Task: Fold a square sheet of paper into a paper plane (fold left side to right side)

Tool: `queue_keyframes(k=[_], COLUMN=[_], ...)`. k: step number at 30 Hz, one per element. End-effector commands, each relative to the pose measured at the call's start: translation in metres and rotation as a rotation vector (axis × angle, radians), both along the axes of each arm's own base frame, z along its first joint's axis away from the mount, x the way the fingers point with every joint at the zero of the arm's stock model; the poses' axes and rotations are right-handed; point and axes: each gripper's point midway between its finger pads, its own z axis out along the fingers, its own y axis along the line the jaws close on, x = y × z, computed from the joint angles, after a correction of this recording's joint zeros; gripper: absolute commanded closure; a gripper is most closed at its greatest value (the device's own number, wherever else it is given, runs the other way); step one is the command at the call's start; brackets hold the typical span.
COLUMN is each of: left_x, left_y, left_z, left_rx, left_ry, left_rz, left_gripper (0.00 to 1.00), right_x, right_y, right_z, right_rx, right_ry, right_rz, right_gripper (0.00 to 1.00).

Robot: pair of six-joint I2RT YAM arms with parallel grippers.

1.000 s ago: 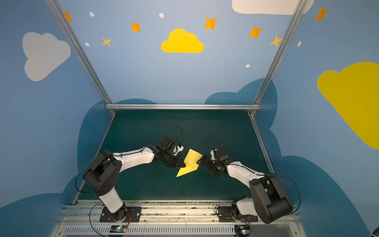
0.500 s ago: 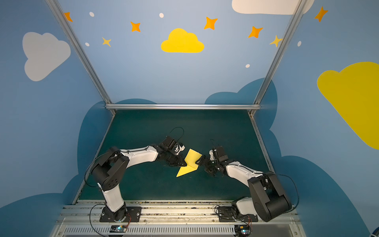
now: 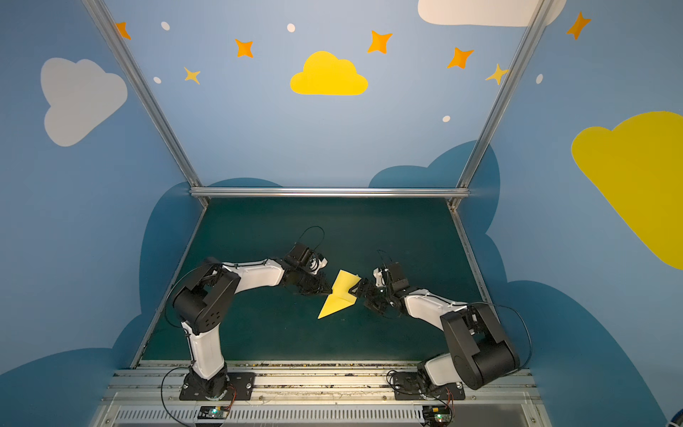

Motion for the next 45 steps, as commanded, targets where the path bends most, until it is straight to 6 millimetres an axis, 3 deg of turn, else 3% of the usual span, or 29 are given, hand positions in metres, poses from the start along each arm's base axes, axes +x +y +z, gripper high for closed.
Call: queue_keyframes(k=[1,7,16,24,29,32,36,41,45], left_x=[-0.003,-0.004,-0.003,-0.003,0.004,0.017,0.03,0.019,-0.003], left_y=[0.003,0.003,0.003,0.003,0.005,0.012,0.025,0.034,0.035], left_z=[-0.01,-0.015,-0.015,-0.014,-0.01,0.005,0.032,0.051,0.057], left_rx=[0.003,0.005,0.004,0.002,0.003,0.002,0.008,0.043,0.085], left_ry=[0.02,0.033,0.035,0.037,0.028,-0.014,-0.093,-0.172,-0.244], left_rz=[0.0,0.001,-0.001,-0.002,0.007,0.03,0.071,0.085,0.064], left_gripper=[0.88,0.89,0.9,0.91,0.89,0.82,0.64,0.47,0.43], right_x=[-0.009,-0.01,-0.016,-0.016,-0.01,-0.007,-0.006,-0.006,-0.008], right_y=[0.001,0.011,0.017,0.012,0.014,0.016,0.019,0.019,0.02], right_z=[-0.018,-0.025,-0.032,-0.029,-0.022,-0.017,-0.008,0.006,0.018], right_rx=[-0.03,-0.017,-0.021,-0.051,-0.052,-0.042,-0.032,-0.026,-0.022], right_ry=[0.061,0.072,0.085,0.07,0.054,0.047,0.036,0.017,0.0], right_rz=[0.007,0.01,0.029,0.035,0.046,0.05,0.049,0.041,0.033], right_gripper=[0.17,0.18,0.33,0.58,0.83,0.99,1.0,1.0,1.0])
